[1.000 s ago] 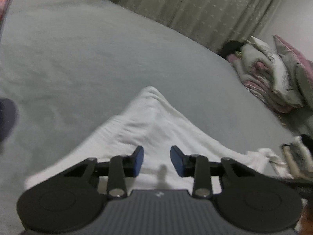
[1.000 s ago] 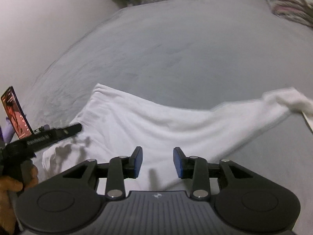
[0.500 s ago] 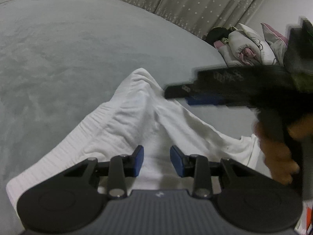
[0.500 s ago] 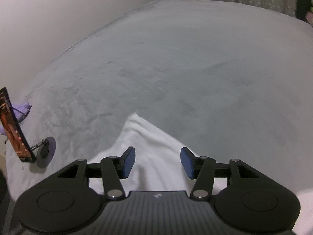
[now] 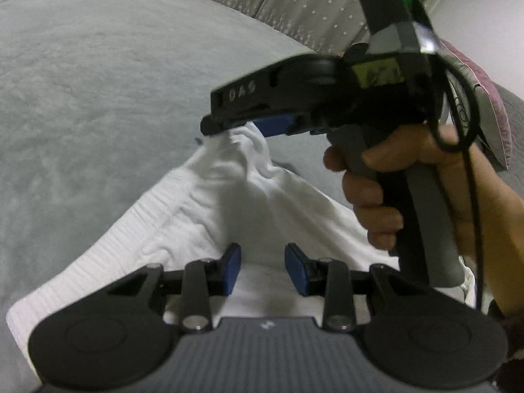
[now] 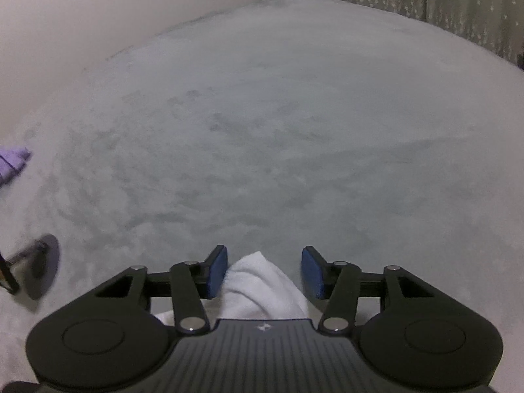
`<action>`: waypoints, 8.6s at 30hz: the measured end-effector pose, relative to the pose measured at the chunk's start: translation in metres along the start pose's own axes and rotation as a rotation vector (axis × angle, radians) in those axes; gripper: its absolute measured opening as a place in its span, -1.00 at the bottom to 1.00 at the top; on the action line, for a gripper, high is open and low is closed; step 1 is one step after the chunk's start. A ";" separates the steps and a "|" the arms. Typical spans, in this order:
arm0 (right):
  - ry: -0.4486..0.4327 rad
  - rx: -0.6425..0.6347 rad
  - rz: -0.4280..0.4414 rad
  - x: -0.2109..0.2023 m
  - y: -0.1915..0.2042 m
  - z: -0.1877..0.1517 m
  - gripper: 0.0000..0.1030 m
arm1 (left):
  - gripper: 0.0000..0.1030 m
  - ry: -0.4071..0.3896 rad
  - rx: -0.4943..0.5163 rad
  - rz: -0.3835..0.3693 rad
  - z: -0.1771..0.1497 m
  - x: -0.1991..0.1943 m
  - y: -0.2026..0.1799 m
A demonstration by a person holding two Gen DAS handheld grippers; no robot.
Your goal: Fold clothes
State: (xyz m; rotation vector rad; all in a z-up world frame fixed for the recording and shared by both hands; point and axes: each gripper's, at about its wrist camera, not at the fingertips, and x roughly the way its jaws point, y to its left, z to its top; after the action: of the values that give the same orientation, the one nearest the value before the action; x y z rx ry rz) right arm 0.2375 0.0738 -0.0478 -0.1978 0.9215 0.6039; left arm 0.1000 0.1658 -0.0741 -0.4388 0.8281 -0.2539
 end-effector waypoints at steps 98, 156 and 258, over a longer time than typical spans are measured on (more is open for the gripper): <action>-0.145 0.108 -0.093 -0.073 -0.098 -0.059 -0.36 | -0.50 -0.176 0.095 0.319 0.035 -0.046 0.016; -0.074 -0.073 -0.335 -0.032 -0.102 -0.067 -0.93 | -0.20 -0.046 0.106 0.341 0.030 -0.006 0.002; -0.118 0.824 -0.295 -0.257 -0.296 -0.277 -0.88 | -0.86 0.011 0.617 -0.002 -0.043 0.163 -0.273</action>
State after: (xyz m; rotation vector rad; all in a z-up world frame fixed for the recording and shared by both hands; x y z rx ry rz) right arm 0.0979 -0.3854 -0.0367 0.4331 0.9359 -0.0645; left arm 0.1609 -0.1494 -0.0781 0.1403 0.7167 -0.4942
